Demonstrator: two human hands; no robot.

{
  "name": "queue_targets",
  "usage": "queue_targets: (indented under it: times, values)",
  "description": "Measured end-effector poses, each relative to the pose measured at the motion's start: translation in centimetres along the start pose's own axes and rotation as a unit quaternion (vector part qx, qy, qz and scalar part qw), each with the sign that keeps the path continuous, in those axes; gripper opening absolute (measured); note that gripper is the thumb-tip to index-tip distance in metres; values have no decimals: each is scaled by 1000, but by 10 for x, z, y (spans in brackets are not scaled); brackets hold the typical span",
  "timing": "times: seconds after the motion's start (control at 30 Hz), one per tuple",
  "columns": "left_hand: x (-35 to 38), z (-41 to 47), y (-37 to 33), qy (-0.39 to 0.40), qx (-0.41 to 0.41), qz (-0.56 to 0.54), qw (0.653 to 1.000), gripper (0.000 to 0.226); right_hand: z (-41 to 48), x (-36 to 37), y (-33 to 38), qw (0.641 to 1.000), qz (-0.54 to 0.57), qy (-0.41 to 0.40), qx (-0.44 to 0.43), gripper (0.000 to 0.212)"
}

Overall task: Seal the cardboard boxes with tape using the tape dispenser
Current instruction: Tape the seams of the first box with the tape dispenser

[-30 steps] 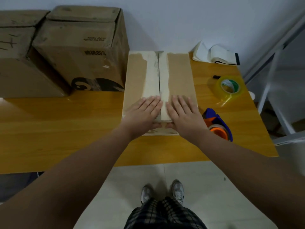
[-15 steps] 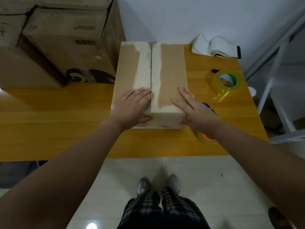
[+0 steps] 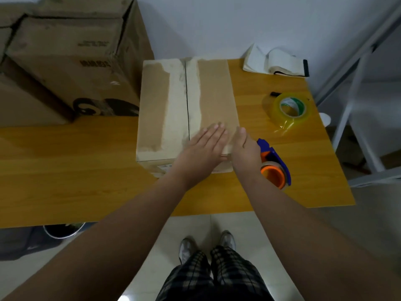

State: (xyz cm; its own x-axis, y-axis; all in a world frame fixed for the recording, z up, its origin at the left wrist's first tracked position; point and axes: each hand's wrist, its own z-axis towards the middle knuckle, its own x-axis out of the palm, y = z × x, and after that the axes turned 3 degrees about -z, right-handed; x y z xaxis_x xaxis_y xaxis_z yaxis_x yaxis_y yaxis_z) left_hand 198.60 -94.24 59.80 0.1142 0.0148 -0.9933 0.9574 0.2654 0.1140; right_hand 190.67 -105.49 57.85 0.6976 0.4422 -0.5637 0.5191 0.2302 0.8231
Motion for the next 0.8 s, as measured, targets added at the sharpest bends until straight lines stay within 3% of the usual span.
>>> queue_targets:
  times: [0.33, 0.47, 0.53, 0.67, 0.8]
  values:
    - [-3, -114, 102, 20, -62, -60, 996, 53, 4, -6, 0, 996, -88, 25, -8, 63]
    - [-7, -119, 128, 80, 12, -13, 997, 92, 4, -15, 7, 991, -130, 23, 9, 69]
    - [-14, -108, 125, 77, 40, 18, 996, 96, 5, -23, 9, 994, -107, 6, 31, 68]
    - [-23, -96, 104, 60, 92, -31, 993, 72, -4, -33, 11, 992, 41, -64, 103, 62]
    - [-21, -95, 58, 57, 138, -56, 987, 56, -38, -41, 7, 987, 87, -80, 109, 76]
